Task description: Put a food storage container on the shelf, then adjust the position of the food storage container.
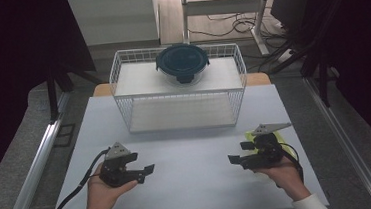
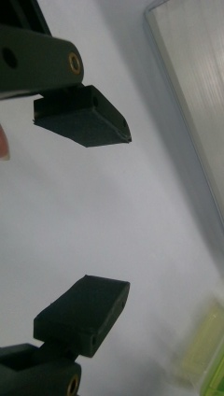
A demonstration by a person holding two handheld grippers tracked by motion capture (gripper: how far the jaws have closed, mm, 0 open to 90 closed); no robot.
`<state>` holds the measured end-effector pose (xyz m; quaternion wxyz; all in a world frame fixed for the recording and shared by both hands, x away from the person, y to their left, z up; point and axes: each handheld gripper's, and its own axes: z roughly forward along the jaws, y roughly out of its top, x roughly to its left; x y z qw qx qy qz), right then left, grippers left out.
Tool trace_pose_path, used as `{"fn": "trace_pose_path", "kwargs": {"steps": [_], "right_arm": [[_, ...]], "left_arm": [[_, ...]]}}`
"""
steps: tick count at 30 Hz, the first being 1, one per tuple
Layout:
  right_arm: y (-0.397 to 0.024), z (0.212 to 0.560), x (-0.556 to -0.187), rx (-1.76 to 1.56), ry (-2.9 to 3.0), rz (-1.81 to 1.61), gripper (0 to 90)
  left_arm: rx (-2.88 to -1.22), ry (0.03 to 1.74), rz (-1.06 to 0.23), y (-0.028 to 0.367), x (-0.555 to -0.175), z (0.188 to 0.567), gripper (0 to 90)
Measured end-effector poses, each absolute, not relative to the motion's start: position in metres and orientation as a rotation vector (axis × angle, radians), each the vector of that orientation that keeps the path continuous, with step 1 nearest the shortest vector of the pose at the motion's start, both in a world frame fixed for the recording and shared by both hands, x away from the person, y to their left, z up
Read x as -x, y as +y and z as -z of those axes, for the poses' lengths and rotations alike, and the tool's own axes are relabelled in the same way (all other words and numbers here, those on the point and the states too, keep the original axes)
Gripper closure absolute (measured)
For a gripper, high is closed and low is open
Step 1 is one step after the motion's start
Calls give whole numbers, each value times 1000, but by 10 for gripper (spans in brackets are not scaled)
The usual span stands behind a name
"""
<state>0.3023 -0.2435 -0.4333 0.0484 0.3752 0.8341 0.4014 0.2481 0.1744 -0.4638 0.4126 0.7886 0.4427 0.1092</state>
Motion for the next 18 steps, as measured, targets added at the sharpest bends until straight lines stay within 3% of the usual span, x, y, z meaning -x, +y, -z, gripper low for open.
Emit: {"fn": "trace_pose_path", "kwargs": {"steps": [12, 18], "right_arm": [[-248, 432, -302, -1156, 2531, -1259, 253], [-264, 423, -301, -1195, 2488, -1269, 310]], "left_arm": [[-2003, 1092, -308, 173, -244, 470, 202], [-2017, 1094, -308, 171, -247, 473, 189]]}}
